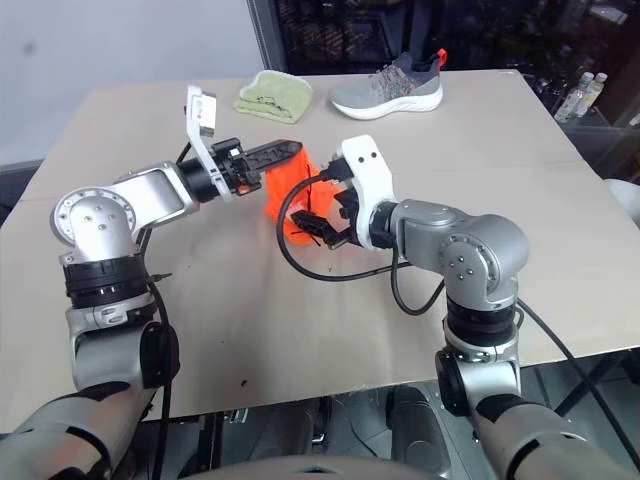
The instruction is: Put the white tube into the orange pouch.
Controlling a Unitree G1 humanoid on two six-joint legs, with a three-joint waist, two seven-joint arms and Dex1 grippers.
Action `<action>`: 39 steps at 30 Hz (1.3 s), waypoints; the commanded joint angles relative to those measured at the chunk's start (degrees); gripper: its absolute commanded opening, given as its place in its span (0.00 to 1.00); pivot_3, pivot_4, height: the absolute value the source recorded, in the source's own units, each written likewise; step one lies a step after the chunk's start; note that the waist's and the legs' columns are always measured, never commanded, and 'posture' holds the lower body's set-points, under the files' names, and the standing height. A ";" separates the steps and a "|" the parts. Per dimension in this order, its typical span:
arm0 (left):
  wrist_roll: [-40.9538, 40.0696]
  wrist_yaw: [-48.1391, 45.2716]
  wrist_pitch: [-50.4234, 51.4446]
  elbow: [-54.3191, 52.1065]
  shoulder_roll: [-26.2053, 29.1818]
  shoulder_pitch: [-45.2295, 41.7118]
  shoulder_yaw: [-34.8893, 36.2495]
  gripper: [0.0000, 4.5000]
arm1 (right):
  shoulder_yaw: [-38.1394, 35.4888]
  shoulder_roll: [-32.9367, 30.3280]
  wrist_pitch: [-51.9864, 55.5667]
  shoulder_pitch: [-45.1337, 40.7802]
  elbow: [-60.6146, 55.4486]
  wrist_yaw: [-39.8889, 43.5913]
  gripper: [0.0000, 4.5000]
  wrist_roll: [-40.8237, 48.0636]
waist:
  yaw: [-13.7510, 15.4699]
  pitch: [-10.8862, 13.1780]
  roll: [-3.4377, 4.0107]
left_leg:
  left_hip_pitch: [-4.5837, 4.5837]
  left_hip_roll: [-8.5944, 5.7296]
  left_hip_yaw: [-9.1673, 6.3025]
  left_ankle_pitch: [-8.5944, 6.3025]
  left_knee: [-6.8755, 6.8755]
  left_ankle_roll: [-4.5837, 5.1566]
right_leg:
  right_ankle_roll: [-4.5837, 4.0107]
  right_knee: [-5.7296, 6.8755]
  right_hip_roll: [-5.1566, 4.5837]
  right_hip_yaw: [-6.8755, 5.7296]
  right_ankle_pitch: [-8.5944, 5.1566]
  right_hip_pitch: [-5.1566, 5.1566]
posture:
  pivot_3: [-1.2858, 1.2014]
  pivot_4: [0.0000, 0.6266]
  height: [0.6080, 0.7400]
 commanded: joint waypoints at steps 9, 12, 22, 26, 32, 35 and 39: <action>-0.84 -0.56 -1.67 -2.79 0.36 -1.56 0.27 0.00 | -6.71 5.03 0.74 -0.06 2.27 1.36 0.99 4.88 | -0.01 0.00 0.00 | 0.00 -0.01 0.01 0.00 -0.01 0.00 | 0.00 -0.01 0.00 0.00 0.00 -0.01 | 0.52 0.24 1.00; -0.98 -0.41 -1.55 -2.90 0.29 -1.48 0.36 0.00 | -6.31 4.53 0.64 0.34 3.17 1.38 0.99 4.67 | -0.06 0.00 0.01 | 0.00 0.00 0.01 0.00 -0.02 0.00 | 0.00 -0.01 0.00 0.00 0.00 -0.01 | 0.52 0.24 1.00; -1.54 0.21 -1.19 -3.26 0.01 -1.36 0.65 0.00 | -6.05 5.86 -0.04 0.77 4.75 1.18 0.99 5.53 | -0.08 0.00 0.01 | 0.00 0.00 0.01 0.00 -0.02 0.00 | 0.00 -0.01 0.01 0.00 0.00 -0.01 | 0.52 0.24 1.00; -1.67 0.25 -1.07 -3.52 -0.03 -1.07 0.59 0.00 | -7.05 6.80 -1.37 0.20 5.90 1.15 0.99 6.09 | -0.08 0.00 0.01 | 0.00 -0.01 0.02 0.00 -0.02 0.00 | 0.00 -0.01 0.00 0.01 0.00 -0.01 | 0.52 0.24 1.00; -1.75 0.22 -0.98 -3.47 0.20 -0.75 0.63 0.00 | -7.90 7.37 -1.45 -0.28 6.19 1.13 0.99 7.13 | -0.07 0.00 0.01 | 0.00 -0.01 0.01 0.00 -0.02 0.00 | 0.00 -0.02 0.00 0.01 0.00 -0.01 | 0.52 0.24 1.00; -1.73 0.31 -1.05 -3.35 -0.03 -0.93 0.49 0.00 | -6.75 7.34 -2.87 0.07 7.56 1.39 0.99 6.82 | -0.10 0.01 0.01 | 0.00 0.00 0.01 0.00 -0.03 0.00 | 0.00 -0.02 0.00 0.01 0.00 -0.01 | 0.52 0.24 1.00; -1.93 0.31 -0.87 -3.44 -0.04 -0.96 0.51 0.00 | -5.88 7.08 -5.51 0.52 9.40 1.77 0.99 6.59 | -0.12 0.00 0.01 | 0.00 0.00 0.02 0.00 -0.02 -0.01 | 0.00 -0.01 0.00 0.01 0.00 -0.02 | 0.52 0.24 1.00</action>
